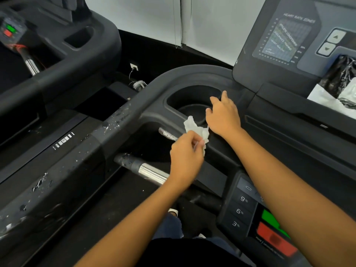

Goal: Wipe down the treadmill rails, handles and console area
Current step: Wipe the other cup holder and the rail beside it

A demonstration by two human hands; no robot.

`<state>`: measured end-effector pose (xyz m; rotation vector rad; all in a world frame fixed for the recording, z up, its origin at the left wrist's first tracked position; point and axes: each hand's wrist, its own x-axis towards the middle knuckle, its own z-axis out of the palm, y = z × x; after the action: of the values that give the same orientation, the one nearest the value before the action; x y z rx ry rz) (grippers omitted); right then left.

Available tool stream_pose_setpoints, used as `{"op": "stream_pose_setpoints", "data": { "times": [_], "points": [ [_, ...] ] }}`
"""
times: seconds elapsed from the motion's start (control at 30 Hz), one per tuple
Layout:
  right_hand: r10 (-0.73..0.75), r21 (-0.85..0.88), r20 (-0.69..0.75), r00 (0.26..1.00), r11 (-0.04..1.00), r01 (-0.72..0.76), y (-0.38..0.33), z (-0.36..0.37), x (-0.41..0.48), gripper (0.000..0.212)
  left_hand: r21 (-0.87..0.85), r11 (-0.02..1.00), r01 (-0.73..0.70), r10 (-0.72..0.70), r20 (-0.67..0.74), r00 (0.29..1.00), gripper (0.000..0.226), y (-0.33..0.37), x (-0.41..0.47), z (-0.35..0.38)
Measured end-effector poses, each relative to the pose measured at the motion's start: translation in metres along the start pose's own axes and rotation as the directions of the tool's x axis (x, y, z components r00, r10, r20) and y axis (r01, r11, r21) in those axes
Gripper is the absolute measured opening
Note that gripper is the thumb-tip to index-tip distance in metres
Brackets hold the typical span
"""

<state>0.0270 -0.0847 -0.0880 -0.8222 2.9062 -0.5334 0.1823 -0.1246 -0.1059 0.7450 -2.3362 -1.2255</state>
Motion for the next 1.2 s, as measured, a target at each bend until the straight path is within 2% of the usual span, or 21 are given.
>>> {"op": "stream_pose_setpoints", "data": {
  "times": [0.07,0.13,0.27,0.37,0.43,0.5,0.57,0.6,0.73,0.9,1.07,1.13,1.2],
  "points": [
    [0.005,0.011,0.004,1.000,1.000,-0.005,0.001,0.000,-0.001,0.043,0.021,0.997,0.076,-0.076,-0.007,0.997,0.008,-0.007,0.013,-0.012],
    [0.009,0.021,-0.005,1.000,1.000,-0.009,0.002,0.002,-0.002,0.043,0.027,0.982,0.185,-0.182,-0.098,0.978,0.005,-0.017,0.032,-0.029],
    [0.015,0.015,-0.038,0.999,1.000,-0.014,0.003,0.006,-0.004,0.040,-0.085,0.886,0.455,-0.460,-0.279,0.843,0.017,-0.038,0.068,-0.044],
    [-0.002,0.013,-0.050,0.999,1.000,0.002,0.003,0.006,-0.004,0.041,-0.173,0.828,0.534,-0.561,-0.241,0.792,0.031,-0.036,0.075,-0.034],
    [0.000,0.010,-0.056,0.998,1.000,0.000,0.003,0.006,-0.004,0.042,-0.194,0.813,0.549,-0.579,-0.176,0.796,0.038,-0.025,0.060,-0.020],
    [0.002,0.005,-0.056,0.998,1.000,-0.002,0.002,0.006,-0.005,0.042,-0.155,0.848,0.507,-0.519,-0.050,0.853,0.022,-0.011,0.029,0.000],
    [-0.007,0.003,-0.062,0.998,1.000,0.007,0.002,0.006,-0.005,0.041,-0.138,0.900,0.413,-0.401,0.111,0.909,0.011,0.003,-0.005,0.017],
    [-0.010,0.005,-0.065,0.998,1.000,0.011,0.003,0.006,-0.005,0.041,-0.129,0.927,0.352,-0.337,0.129,0.933,0.010,0.006,-0.014,0.022],
    [-0.012,0.036,-0.074,0.997,0.999,0.014,0.005,0.005,-0.006,0.040,-0.044,0.992,0.120,-0.120,-0.001,0.993,0.025,-0.002,-0.018,0.020],
    [-0.020,0.048,-0.090,0.996,0.999,0.024,0.005,0.004,-0.009,0.038,0.087,0.991,-0.099,0.111,-0.147,0.983,0.004,-0.003,-0.001,0.019],
    [-0.009,0.076,-0.089,0.996,0.997,0.015,0.003,0.005,-0.009,0.038,0.320,0.923,-0.216,0.251,-0.074,0.965,0.011,0.009,0.033,0.021],
    [0.004,0.089,-0.099,0.995,0.996,0.005,0.003,0.005,-0.008,0.037,0.271,0.930,-0.250,0.266,-0.023,0.964,0.013,0.011,0.032,0.020],
    [0.023,0.121,-0.099,0.995,0.993,-0.011,0.002,0.005,-0.006,0.038,0.181,0.959,-0.217,0.217,0.020,0.976,0.012,0.013,0.028,0.016]
  ]
}}
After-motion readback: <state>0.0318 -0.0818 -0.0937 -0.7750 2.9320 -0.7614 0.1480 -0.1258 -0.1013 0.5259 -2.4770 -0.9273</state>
